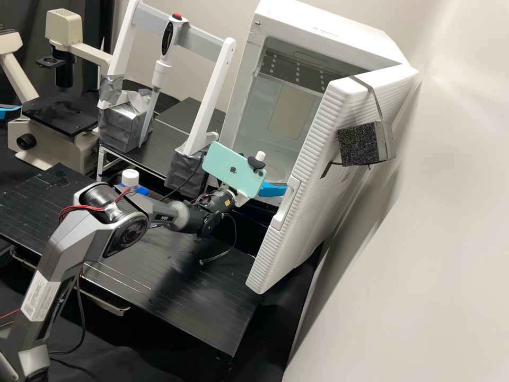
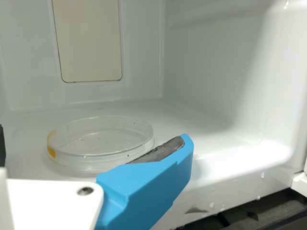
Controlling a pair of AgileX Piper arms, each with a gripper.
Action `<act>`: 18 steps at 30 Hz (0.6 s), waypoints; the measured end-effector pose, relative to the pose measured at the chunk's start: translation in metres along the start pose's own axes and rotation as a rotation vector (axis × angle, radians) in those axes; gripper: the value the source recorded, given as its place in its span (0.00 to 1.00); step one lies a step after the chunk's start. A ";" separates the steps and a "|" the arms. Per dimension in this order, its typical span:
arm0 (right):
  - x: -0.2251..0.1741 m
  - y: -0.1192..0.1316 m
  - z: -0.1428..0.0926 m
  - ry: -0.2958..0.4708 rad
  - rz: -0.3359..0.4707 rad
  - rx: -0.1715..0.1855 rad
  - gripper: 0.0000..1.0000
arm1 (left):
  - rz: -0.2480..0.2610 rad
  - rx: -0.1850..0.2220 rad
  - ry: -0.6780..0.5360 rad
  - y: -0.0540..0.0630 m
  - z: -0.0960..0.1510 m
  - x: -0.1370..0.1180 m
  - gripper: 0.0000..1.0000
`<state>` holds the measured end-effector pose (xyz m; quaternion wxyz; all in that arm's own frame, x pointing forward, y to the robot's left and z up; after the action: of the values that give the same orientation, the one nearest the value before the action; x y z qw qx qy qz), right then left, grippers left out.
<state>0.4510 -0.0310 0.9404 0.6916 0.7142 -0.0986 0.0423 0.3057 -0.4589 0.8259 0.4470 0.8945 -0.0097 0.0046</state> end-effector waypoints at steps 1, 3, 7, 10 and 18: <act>0.001 0.000 0.000 0.003 -0.001 -0.002 1.00 | 0.000 0.000 0.000 0.000 0.000 0.000 1.00; 0.006 -0.001 -0.001 0.002 -0.013 -0.005 1.00 | 0.000 0.000 0.000 0.000 0.000 0.000 1.00; 0.013 -0.002 0.000 0.007 -0.032 -0.008 1.00 | 0.000 0.000 0.000 0.000 0.000 0.000 1.00; 0.019 -0.003 -0.001 0.014 -0.039 0.005 1.00 | 0.000 0.000 0.000 0.000 0.000 0.000 1.00; 0.026 -0.007 0.001 0.026 -0.076 0.026 0.00 | 0.000 0.000 0.000 0.000 0.000 0.000 1.00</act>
<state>0.4776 -0.0335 0.9383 0.6848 0.7256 -0.0618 0.0266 0.3057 -0.4589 0.8259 0.4470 0.8945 -0.0097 0.0046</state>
